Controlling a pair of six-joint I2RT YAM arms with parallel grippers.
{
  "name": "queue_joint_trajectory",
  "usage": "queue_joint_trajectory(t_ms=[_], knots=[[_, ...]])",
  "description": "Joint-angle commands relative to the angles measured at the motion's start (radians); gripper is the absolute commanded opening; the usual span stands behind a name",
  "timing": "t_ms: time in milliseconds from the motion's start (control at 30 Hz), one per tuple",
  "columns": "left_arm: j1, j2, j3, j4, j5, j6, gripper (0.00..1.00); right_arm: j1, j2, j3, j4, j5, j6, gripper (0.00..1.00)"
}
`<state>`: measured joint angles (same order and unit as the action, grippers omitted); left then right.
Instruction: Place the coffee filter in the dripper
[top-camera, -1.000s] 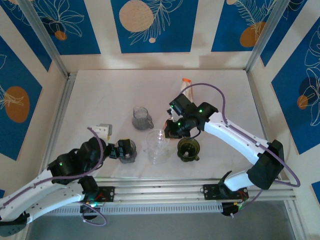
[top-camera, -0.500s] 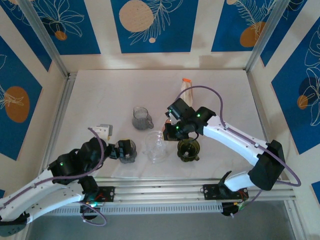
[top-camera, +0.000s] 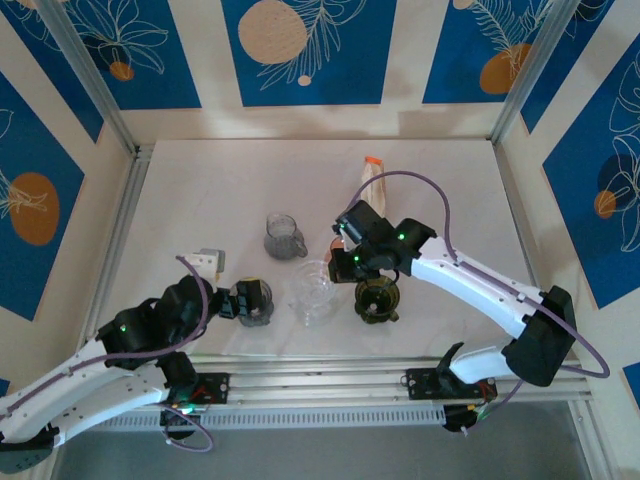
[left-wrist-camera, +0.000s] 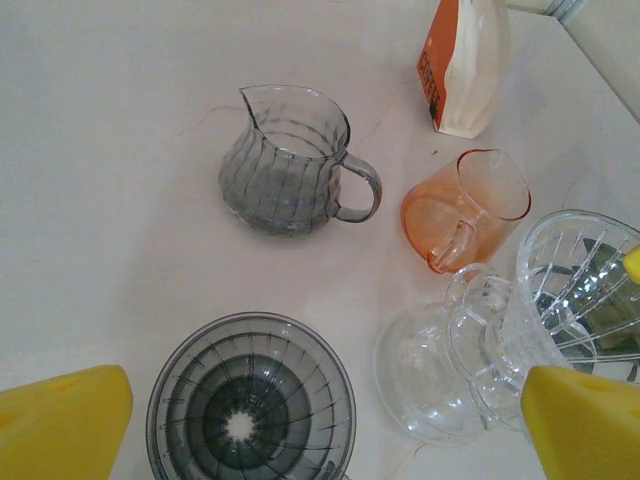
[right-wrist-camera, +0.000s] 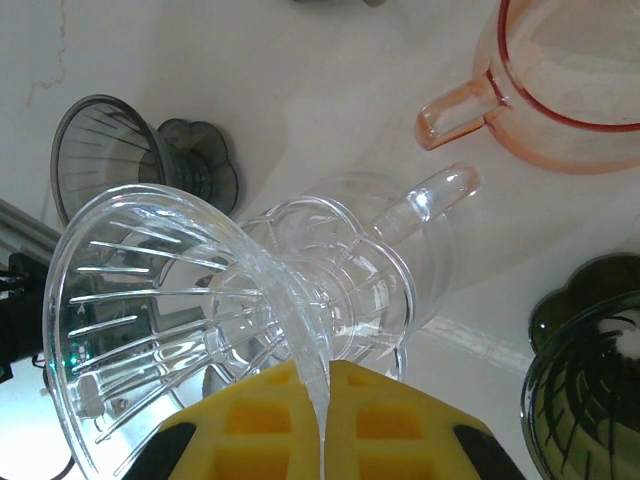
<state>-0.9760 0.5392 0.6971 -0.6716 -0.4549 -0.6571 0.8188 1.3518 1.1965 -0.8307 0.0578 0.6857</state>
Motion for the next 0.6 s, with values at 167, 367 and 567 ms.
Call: queue_joint_trajectory(t_ms=[167,367,567], knots=[[0.007,-0.001,-0.009,0.014,-0.014,-0.02,1.0,0.012,-0.034,0.014,0.0,0.008,-0.006,0.0],[0.007,0.002,-0.013,0.018,-0.015,-0.019,1.0,0.014,-0.027,-0.02,0.039,-0.031,0.022,0.0],[0.007,0.005,-0.013,0.02,-0.012,-0.019,1.0,0.014,-0.022,-0.019,0.026,-0.036,0.038,0.1]])
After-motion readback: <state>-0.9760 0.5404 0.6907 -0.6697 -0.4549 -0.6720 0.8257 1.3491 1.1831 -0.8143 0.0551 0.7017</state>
